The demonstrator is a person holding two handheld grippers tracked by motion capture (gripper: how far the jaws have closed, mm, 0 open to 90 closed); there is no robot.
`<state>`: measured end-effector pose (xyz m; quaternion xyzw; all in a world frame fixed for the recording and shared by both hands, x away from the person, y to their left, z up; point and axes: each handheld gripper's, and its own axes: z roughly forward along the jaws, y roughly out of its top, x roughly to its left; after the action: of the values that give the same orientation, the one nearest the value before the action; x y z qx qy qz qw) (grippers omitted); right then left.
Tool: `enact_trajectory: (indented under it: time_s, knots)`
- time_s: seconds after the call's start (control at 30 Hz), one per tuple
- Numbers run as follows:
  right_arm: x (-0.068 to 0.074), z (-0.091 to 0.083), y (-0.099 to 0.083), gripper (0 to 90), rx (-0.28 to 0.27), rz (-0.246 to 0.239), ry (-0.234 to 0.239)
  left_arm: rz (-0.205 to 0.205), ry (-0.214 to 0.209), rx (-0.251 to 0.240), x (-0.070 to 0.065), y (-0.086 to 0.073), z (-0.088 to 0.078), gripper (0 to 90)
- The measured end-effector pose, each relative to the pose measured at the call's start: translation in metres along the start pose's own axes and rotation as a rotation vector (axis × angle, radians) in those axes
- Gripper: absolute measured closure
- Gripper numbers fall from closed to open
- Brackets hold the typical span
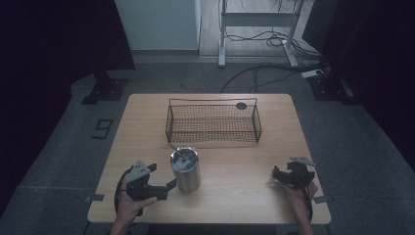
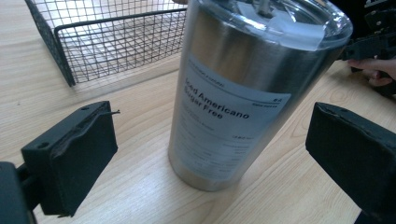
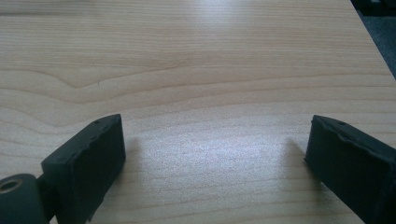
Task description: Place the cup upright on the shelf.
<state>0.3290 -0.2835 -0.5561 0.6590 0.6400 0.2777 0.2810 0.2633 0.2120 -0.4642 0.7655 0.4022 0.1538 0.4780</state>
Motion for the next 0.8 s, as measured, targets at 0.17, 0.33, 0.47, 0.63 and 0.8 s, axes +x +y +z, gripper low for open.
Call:
enact_trajectory:
  time_s: [0.17, 0.33, 0.47, 0.63, 0.8]
  knots:
    - [0.000, 0.000, 0.000, 5.2, 0.001, 0.001, -0.001, 0.006, -0.006, -0.002, -0.005, 0.003, 0.006, 2.0]
    - [0.000, -0.001, 0.000, 5.2, 0.000, 0.001, -0.002, 0.020, -0.013, 0.010, -0.012, 0.005, 0.017, 2.0]
    - [0.000, -0.001, 0.000, 5.3, 0.000, 0.001, -0.002, 0.030, -0.005, 0.026, -0.016, 0.005, 0.026, 1.9]
    - [0.000, -0.001, 0.000, 5.4, 0.000, 0.001, -0.001, 0.039, 0.017, 0.059, -0.021, 0.008, 0.041, 1.7]
    - [0.000, -0.001, 0.000, 5.3, 0.001, 0.001, -0.001, 0.041, 0.029, 0.064, -0.024, 0.013, 0.052, 0.8]
